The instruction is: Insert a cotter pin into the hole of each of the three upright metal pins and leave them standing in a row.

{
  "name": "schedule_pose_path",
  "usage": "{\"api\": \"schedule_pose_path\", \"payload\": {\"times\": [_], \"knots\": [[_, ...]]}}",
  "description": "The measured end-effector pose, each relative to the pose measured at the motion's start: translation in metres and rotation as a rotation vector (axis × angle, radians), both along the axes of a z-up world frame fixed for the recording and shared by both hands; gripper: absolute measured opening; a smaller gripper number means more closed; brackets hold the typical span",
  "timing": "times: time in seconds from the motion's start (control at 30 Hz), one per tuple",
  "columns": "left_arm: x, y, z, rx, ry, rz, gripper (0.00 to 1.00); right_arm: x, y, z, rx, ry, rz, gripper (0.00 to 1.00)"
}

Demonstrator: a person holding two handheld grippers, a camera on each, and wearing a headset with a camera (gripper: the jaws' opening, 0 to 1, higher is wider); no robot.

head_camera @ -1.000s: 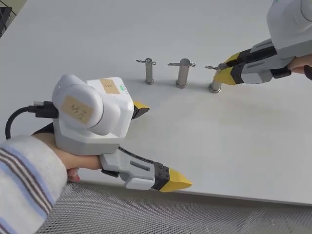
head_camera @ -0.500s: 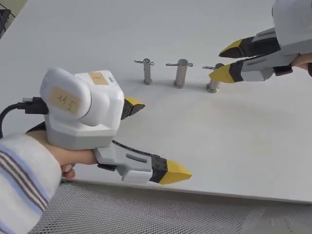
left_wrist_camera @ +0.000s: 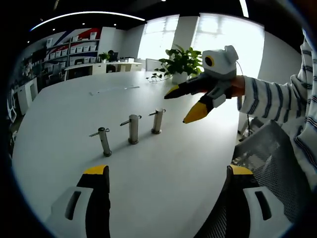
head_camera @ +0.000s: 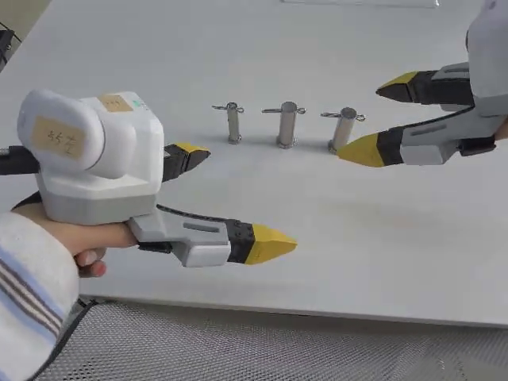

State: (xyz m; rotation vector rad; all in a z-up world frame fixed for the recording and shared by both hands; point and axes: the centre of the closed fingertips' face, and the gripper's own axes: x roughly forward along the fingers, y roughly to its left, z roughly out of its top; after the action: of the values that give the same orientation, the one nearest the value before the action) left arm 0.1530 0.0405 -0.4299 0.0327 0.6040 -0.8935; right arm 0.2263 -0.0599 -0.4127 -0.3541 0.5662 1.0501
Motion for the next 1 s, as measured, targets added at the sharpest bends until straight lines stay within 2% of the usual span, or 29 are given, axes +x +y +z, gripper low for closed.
{"api": "schedule_pose_path", "payload": {"times": [0.03, 0.1, 0.2, 0.27, 0.3, 0.37, 0.43, 0.5, 0.63, 0.83, 1.0], "knots": [[0.001, 0.0, 0.002, -0.006, -0.003, 0.006, 0.98, -0.002, 0.0, 0.001, 0.001, 0.001, -0.003, 0.64], [0.004, 0.002, 0.006, -0.014, -0.011, 0.015, 0.98, -0.005, 0.0, 0.004, 0.006, -0.042, 0.005, 0.65], [0.011, 0.007, 0.009, -0.021, -0.021, 0.048, 0.98, -0.014, -0.001, 0.005, 0.005, -0.035, 0.006, 0.69], [0.013, 0.009, 0.012, -0.029, -0.027, 0.061, 0.98, -0.019, 0.0, 0.009, 0.035, -0.036, 0.002, 0.74], [0.013, 0.01, 0.013, -0.03, -0.03, 0.064, 0.98, -0.024, 0.004, 0.013, 0.085, -0.019, -0.008, 0.78], [0.014, 0.012, 0.014, -0.029, -0.032, 0.067, 0.98, -0.024, 0.001, 0.017, 0.107, -0.03, -0.046, 0.85], [0.014, 0.016, 0.015, -0.025, -0.036, 0.071, 0.98, -0.021, -0.006, 0.015, 0.091, -0.054, -0.073, 0.88], [0.015, 0.021, 0.015, -0.026, -0.035, 0.086, 0.98, -0.023, -0.011, 0.014, 0.077, -0.056, -0.096, 0.89], [0.019, 0.033, 0.02, -0.051, -0.043, 0.141, 0.98, -0.03, -0.018, 0.013, 0.07, -0.047, -0.121, 0.91], [0.018, 0.046, 0.021, -0.045, -0.044, 0.17, 0.99, -0.032, -0.033, 0.011, 0.088, -0.016, -0.202, 0.93], [0.012, 0.055, 0.017, -0.042, -0.036, 0.192, 0.99, -0.037, -0.039, 0.006, 0.091, 0.008, -0.233, 0.93]]}}
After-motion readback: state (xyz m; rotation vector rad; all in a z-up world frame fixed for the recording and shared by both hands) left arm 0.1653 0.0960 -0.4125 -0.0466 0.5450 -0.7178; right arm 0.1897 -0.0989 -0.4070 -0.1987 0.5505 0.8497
